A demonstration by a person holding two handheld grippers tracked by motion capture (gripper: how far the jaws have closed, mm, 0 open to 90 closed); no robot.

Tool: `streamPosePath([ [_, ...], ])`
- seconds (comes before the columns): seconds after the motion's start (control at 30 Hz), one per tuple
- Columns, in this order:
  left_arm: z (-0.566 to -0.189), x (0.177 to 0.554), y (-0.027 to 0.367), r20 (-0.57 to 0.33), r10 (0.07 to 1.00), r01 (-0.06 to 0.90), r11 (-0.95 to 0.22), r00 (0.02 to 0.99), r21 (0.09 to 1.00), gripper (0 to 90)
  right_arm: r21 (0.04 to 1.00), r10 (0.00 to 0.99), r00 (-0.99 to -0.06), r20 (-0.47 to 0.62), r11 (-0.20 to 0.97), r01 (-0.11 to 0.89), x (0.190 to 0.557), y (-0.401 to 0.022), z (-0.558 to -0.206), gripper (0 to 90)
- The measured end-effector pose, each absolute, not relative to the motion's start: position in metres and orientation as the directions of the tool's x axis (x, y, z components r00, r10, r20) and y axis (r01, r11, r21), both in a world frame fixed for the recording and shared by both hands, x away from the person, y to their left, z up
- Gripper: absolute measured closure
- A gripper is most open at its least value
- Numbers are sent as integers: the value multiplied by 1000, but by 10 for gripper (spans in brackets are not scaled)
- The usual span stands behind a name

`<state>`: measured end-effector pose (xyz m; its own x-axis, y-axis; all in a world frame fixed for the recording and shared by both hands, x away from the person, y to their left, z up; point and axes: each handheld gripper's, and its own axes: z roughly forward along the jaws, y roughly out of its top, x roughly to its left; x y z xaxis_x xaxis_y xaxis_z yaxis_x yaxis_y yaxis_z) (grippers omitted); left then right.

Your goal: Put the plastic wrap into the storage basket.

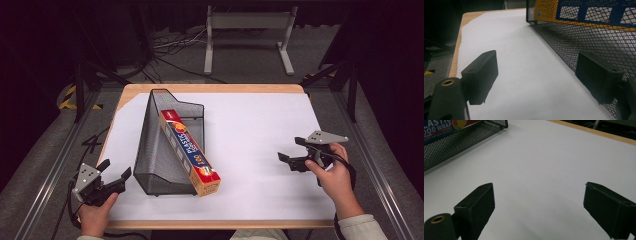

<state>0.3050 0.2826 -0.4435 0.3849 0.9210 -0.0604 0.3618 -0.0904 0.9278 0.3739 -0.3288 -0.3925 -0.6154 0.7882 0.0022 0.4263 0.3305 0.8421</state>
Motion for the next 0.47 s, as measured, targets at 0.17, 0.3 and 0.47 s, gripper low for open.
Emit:
streamPosePath([
  [0.17,-444,305,283,-67,919,363,-86,388,928,186,838,789,-614,7,331,433,373,-334,-407,101],
  [0.3,-443,305,282,-69,917,363,-86,394,928,186,837,795,-607,10,326,440,371,-334,-420,101],
  [0.47,-443,304,283,-69,915,359,-86,398,930,186,857,791,-612,0,315,407,367,-334,-419,99],
])
